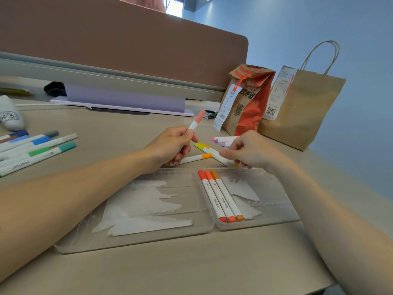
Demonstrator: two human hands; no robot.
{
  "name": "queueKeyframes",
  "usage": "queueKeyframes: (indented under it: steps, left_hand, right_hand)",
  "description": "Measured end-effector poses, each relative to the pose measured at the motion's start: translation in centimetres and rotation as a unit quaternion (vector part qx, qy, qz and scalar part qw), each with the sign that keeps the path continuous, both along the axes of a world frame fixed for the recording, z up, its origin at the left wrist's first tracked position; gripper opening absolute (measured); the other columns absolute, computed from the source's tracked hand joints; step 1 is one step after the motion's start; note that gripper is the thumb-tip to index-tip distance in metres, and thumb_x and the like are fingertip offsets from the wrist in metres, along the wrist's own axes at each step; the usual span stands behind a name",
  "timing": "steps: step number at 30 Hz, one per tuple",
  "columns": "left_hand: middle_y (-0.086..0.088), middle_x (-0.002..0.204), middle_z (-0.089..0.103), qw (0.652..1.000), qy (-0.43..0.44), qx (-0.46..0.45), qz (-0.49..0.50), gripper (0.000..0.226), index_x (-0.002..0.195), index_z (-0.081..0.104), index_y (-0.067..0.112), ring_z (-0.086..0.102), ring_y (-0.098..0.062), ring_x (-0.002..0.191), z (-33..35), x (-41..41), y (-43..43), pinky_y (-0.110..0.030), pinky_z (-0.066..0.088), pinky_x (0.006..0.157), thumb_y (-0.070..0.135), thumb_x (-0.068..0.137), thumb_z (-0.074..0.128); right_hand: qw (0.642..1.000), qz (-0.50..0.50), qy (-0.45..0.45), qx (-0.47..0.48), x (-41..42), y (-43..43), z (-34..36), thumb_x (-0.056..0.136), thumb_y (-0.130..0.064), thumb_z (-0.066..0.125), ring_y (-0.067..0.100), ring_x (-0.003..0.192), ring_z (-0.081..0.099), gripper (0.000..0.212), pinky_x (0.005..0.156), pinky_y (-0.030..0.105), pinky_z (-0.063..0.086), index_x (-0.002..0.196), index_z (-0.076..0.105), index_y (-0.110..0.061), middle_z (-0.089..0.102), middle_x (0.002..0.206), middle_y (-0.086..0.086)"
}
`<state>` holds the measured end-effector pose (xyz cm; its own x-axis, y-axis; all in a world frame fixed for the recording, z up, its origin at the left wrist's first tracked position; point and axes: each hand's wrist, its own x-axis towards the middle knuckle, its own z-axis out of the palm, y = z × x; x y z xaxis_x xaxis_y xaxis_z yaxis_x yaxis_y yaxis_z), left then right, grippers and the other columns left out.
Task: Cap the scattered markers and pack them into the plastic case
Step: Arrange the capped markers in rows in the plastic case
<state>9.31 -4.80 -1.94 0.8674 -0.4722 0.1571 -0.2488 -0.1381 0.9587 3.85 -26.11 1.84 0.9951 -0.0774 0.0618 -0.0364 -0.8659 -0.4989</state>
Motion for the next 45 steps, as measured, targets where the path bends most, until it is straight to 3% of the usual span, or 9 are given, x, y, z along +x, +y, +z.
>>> queueKeyframes:
  steps: [4, 8, 13, 17, 21, 25, 28, 36, 45]
  left_hand:
    - [-0.002, 0.061, 0.045, 0.999, -0.014, -0.033, 0.019, 0.027, 0.097, 0.060, 0.010, 0.033, -0.012, 0.046, 0.0, 0.1, 0.1, -0.024, 0.031, 0.043, 0.023, 0.106, 0.038]
    - [-0.001, 0.058, 0.041, 0.994, -0.022, -0.092, 0.053, 0.026, 0.089, 0.057, 0.013, 0.029, -0.010, 0.041, 0.0, 0.6, 0.3, -0.022, 0.025, 0.042, 0.025, 0.105, 0.041]
    - [-0.002, 0.058, 0.040, 0.994, -0.021, -0.097, 0.052, 0.027, 0.086, 0.056, 0.013, 0.029, -0.009, 0.040, -0.1, 0.7, 0.3, -0.023, 0.024, 0.043, 0.025, 0.105, 0.041]
    - [-0.003, 0.058, 0.040, 0.993, -0.032, -0.102, 0.058, 0.027, 0.085, 0.056, 0.013, 0.029, -0.009, 0.040, -0.1, 0.7, 0.3, -0.022, 0.024, 0.043, 0.024, 0.105, 0.041]
    - [-0.002, 0.058, 0.040, 0.990, -0.053, -0.105, 0.077, 0.027, 0.083, 0.056, 0.014, 0.029, -0.009, 0.042, 0.0, 0.7, 0.4, -0.021, 0.024, 0.041, 0.023, 0.104, 0.043]
    - [-0.003, 0.060, 0.038, 0.991, -0.048, -0.104, 0.074, 0.027, 0.084, 0.056, 0.014, 0.027, -0.009, 0.043, 0.1, 0.6, 0.5, -0.021, 0.022, 0.041, 0.025, 0.105, 0.043]
    - [-0.004, 0.060, 0.039, 0.993, -0.046, -0.091, 0.064, 0.028, 0.084, 0.056, 0.013, 0.028, -0.010, 0.043, 0.0, 0.4, 0.5, -0.021, 0.022, 0.041, 0.025, 0.105, 0.042]
    - [-0.001, 0.060, 0.042, 0.996, -0.058, -0.043, 0.054, 0.028, 0.087, 0.058, 0.014, 0.031, -0.009, 0.046, 0.0, 0.1, 0.3, -0.021, 0.028, 0.042, 0.028, 0.105, 0.042]
    - [-0.001, 0.061, 0.043, 0.996, -0.070, -0.021, 0.049, 0.028, 0.089, 0.058, 0.015, 0.032, -0.009, 0.047, 0.2, -0.2, 0.2, -0.019, 0.030, 0.042, 0.029, 0.105, 0.041]
  right_hand:
    - [0.993, 0.028, -0.051, -0.107, 2.8, 0.2, -0.6, 0.085, -0.029, 0.074, 0.006, 0.073, 0.059, 0.011, 0.057, 0.017, 0.036, 0.093, 0.074, -0.021, 0.062, 0.075, -0.010]
    - [0.972, 0.130, -0.027, -0.194, 5.0, 1.4, -1.2, 0.086, -0.035, 0.072, 0.004, 0.085, 0.055, 0.035, 0.073, 0.022, 0.038, 0.121, 0.067, -0.033, 0.058, 0.102, -0.011]
    - [0.967, 0.148, -0.016, -0.206, 6.0, 2.1, -2.6, 0.086, -0.030, 0.072, 0.008, 0.076, 0.051, 0.004, 0.058, 0.019, 0.032, 0.086, 0.068, -0.029, 0.055, 0.087, -0.007]
    - [0.975, 0.124, -0.036, -0.183, 5.3, 1.1, -1.9, 0.091, -0.026, 0.066, 0.013, 0.081, 0.056, 0.004, 0.063, 0.021, 0.038, 0.090, 0.062, -0.026, 0.056, 0.085, -0.012]
    - [0.991, 0.093, -0.080, 0.061, 3.3, -0.7, 0.2, 0.094, -0.012, 0.063, 0.016, 0.071, 0.066, 0.004, 0.059, 0.017, 0.048, 0.092, 0.066, -0.010, 0.071, 0.075, 0.002]
    - [0.926, 0.062, -0.107, 0.355, 1.4, -2.5, 0.9, 0.092, -0.008, 0.065, 0.014, 0.059, 0.059, 0.007, 0.054, 0.020, 0.048, 0.088, 0.069, -0.005, 0.062, 0.063, 0.002]
    - [0.886, 0.054, -0.084, 0.452, 0.7, -3.0, 1.3, 0.093, -0.017, 0.062, 0.010, 0.050, 0.051, 0.016, 0.047, 0.016, 0.041, 0.085, 0.065, -0.004, 0.055, 0.058, 0.001]
    - [0.953, 0.079, 0.146, 0.255, -0.3, -1.7, 1.1, 0.080, -0.029, 0.067, 0.009, 0.040, 0.046, 0.027, 0.036, 0.015, 0.034, 0.068, 0.068, -0.005, 0.053, 0.051, 0.003]
    - [0.958, 0.027, 0.204, 0.198, 0.1, -0.1, 0.5, 0.078, -0.015, 0.080, 0.014, 0.050, 0.060, 0.019, 0.046, 0.018, 0.051, 0.086, 0.073, 0.001, 0.067, 0.064, 0.012]
